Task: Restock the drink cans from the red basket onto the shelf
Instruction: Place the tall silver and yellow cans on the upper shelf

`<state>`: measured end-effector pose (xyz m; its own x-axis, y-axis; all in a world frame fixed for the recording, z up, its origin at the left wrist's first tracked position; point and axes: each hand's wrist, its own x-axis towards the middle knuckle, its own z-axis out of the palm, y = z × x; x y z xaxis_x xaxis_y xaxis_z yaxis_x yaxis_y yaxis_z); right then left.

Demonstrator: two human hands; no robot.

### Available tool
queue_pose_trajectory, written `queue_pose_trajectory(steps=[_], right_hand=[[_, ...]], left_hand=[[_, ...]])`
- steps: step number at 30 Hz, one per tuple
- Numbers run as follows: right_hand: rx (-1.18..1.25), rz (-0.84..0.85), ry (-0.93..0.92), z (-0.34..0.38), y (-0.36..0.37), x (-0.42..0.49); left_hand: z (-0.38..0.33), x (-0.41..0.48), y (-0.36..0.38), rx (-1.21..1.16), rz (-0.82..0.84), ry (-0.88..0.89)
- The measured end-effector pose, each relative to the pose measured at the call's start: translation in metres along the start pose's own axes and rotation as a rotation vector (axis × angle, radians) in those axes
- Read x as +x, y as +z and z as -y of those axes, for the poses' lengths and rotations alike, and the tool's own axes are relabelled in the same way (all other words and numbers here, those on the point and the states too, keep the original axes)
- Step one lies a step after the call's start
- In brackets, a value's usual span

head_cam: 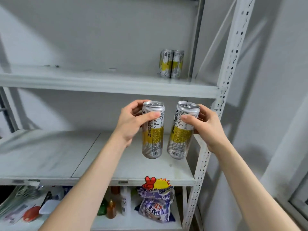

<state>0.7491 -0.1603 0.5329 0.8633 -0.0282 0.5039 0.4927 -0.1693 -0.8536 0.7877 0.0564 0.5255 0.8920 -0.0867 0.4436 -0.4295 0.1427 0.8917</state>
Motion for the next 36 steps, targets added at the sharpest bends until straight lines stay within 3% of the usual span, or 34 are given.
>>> queue_pose_trajectory(steps=[12, 19, 36], right_hand=[[-0.004, 0.055, -0.140, 0.017, -0.039, 0.160], [-0.003, 0.090, -0.186, 0.026, -0.063, 0.246], [-0.048, -0.090, -0.097, -0.018, -0.066, 0.373]], left_hand=[[-0.042, 0.154, 0.037, 0.080, 0.123, 0.130], [-0.064, 0.239, 0.059, 0.124, 0.106, 0.189], [-0.020, 0.372, 0.079, 0.191, 0.020, 0.101]])
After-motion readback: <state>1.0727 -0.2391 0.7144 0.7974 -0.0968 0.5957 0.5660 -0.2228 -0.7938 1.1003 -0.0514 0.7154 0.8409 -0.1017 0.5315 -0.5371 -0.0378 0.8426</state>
